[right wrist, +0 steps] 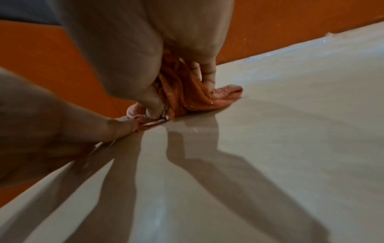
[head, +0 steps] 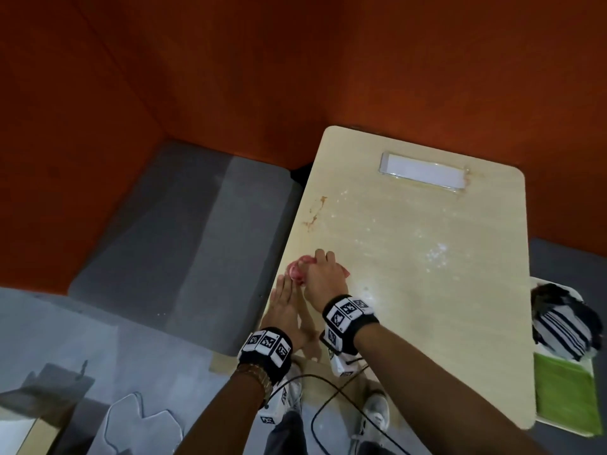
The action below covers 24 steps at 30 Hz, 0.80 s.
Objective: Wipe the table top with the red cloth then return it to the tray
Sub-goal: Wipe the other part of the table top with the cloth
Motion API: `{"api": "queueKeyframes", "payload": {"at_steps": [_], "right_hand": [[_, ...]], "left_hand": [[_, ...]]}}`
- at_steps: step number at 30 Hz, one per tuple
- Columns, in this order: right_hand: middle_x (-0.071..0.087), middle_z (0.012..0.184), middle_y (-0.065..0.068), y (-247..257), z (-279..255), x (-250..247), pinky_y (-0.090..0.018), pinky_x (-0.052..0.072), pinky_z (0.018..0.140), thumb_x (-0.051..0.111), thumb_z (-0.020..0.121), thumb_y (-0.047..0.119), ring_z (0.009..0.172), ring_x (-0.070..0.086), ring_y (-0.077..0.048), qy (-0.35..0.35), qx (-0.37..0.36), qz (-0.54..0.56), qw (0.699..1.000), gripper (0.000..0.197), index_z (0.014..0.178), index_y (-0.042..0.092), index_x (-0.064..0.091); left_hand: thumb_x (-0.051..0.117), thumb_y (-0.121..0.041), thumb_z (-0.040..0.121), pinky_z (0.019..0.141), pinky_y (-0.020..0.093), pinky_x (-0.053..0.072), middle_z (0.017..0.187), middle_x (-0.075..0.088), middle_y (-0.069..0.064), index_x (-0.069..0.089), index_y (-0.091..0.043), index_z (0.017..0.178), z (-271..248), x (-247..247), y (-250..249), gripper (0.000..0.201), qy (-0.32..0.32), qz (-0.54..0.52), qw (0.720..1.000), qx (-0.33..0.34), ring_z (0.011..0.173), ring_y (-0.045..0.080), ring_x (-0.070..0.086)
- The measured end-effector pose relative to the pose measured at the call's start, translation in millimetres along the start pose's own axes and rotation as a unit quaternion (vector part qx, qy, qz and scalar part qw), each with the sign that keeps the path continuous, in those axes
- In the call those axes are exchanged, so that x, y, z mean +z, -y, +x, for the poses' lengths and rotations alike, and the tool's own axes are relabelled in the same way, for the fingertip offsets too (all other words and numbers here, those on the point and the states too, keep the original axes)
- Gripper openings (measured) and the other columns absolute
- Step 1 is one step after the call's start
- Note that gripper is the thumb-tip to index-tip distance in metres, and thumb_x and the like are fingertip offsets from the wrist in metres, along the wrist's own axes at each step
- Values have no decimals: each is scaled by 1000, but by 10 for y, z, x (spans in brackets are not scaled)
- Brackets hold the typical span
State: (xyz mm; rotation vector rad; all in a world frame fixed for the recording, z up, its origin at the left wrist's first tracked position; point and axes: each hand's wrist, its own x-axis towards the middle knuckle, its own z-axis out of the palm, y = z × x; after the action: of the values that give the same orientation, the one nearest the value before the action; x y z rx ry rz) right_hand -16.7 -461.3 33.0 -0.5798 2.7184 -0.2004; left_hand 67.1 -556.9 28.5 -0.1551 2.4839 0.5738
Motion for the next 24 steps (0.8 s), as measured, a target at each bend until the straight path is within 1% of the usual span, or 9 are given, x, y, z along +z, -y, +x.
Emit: {"api": "queueKeyframes", "payload": {"at_steps": [3,7,10,12,15,17,20,22,24], "right_hand": [[48,124,-11,-36,360,-128,-45,47,87,55,87,18,118,42,-33,-5,6,13,1000,32,118,14,64],[48,125,-11,-84,909,-416,-47,47,86,58,84,22,121,42,-35,-9,61,59,996,33,116,16,66],[48,126,-11,-70,827,-419,-47,47,86,58,83,15,121,42,-35,-6,72,61,995,33,116,14,64],[48,125,-11,-70,555,-289,-46,47,85,56,83,11,120,43,-34,-7,56,47,997,36,119,14,60],[47,125,-10,-97,243,-91,-44,46,85,57,85,14,118,42,-32,7,22,13,1000,40,125,15,57],[47,126,-11,-128,336,-113,-45,47,87,58,85,14,119,41,-32,1,23,18,1000,39,124,14,58],[46,129,-13,-176,733,-271,-47,48,90,62,84,15,123,40,-35,-15,58,44,997,38,121,11,60],[46,132,-12,-235,995,-412,-48,48,91,65,83,16,124,40,-35,-12,80,66,995,37,120,13,63],[46,131,-13,-279,1132,-498,-48,48,90,67,82,17,124,41,-36,-10,87,63,994,35,117,10,62]], "left_hand": [[68,-57,73,117,32,-10,155,-28,7,-21,-7,148,111,-74,-10,127,-2,25,1000,-8,144,24,-24],[69,-58,72,117,31,-7,156,-27,9,-19,-4,148,218,-167,-15,128,4,53,999,-4,145,25,-22],[70,-54,72,119,32,-2,156,-26,7,-18,-5,149,271,-230,-21,126,10,56,998,4,146,25,-20],[71,-50,72,122,35,1,157,-24,6,-18,-7,149,295,-236,-35,126,12,58,998,1,146,25,-18],[74,-53,66,120,33,2,158,-23,4,-19,-10,149,344,-189,-12,131,11,37,999,-10,146,23,-18],[73,-57,66,119,34,-2,157,-25,6,-21,-8,148,346,-183,-35,134,12,64,998,-17,146,25,-20],[70,-65,66,119,37,-5,155,-28,11,-22,-5,147,408,-270,-76,136,17,100,995,0,145,28,-23],[70,-65,65,119,34,-4,155,-28,11,-19,-4,148,452,-320,-111,136,15,91,996,3,145,27,-23],[73,-62,64,119,32,-2,155,-28,10,-20,-4,148,550,-349,-148,138,21,81,997,-2,145,26,-22]]}}
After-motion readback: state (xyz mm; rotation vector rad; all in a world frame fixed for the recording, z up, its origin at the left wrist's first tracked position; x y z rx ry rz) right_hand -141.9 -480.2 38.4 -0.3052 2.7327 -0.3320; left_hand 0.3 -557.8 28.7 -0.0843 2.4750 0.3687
